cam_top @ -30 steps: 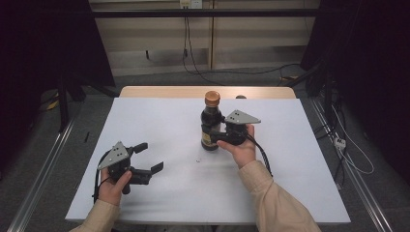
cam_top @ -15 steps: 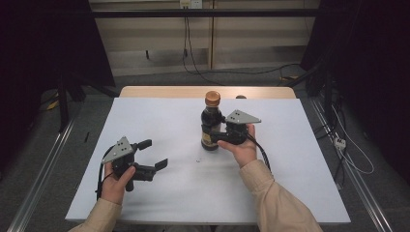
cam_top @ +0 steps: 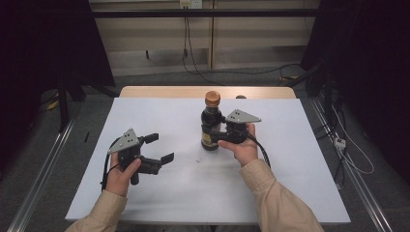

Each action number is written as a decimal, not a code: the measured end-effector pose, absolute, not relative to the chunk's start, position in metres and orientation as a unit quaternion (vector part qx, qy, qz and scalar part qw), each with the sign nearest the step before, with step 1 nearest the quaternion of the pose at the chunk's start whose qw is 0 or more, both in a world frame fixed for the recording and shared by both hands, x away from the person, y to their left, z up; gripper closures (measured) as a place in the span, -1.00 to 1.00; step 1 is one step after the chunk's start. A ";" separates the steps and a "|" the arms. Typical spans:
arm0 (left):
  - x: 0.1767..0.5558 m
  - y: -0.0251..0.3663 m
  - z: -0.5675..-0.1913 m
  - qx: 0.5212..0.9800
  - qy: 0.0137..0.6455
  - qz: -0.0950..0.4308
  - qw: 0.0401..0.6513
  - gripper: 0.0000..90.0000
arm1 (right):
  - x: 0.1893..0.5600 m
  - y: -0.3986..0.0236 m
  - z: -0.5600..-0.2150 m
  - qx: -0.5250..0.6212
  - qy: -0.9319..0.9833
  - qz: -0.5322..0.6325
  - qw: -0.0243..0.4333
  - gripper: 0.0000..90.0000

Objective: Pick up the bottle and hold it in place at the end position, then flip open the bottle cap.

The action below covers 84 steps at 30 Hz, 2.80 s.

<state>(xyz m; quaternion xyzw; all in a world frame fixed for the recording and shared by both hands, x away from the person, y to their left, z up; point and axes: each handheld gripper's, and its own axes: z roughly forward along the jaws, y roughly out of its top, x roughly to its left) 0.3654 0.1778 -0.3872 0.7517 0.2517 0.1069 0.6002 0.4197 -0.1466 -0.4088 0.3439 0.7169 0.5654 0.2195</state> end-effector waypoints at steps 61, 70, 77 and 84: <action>0.426 0.114 -0.326 0.788 0.234 0.105 0.560 0.13 | 0.420 -0.147 -0.409 0.344 0.719 0.565 0.213 -0.32; 0.432 0.109 -0.323 0.790 0.233 0.109 0.557 0.27 | 0.420 -0.147 -0.409 0.344 0.720 0.564 0.213 -0.32; 0.439 0.106 -0.318 0.786 0.235 0.090 0.565 0.38 | 0.420 -0.147 -0.409 0.344 0.720 0.564 0.213 -0.32; 0.443 0.102 -0.311 0.783 0.241 0.073 0.569 0.93 | 0.420 -0.147 -0.409 0.344 0.720 0.564 0.214 -0.32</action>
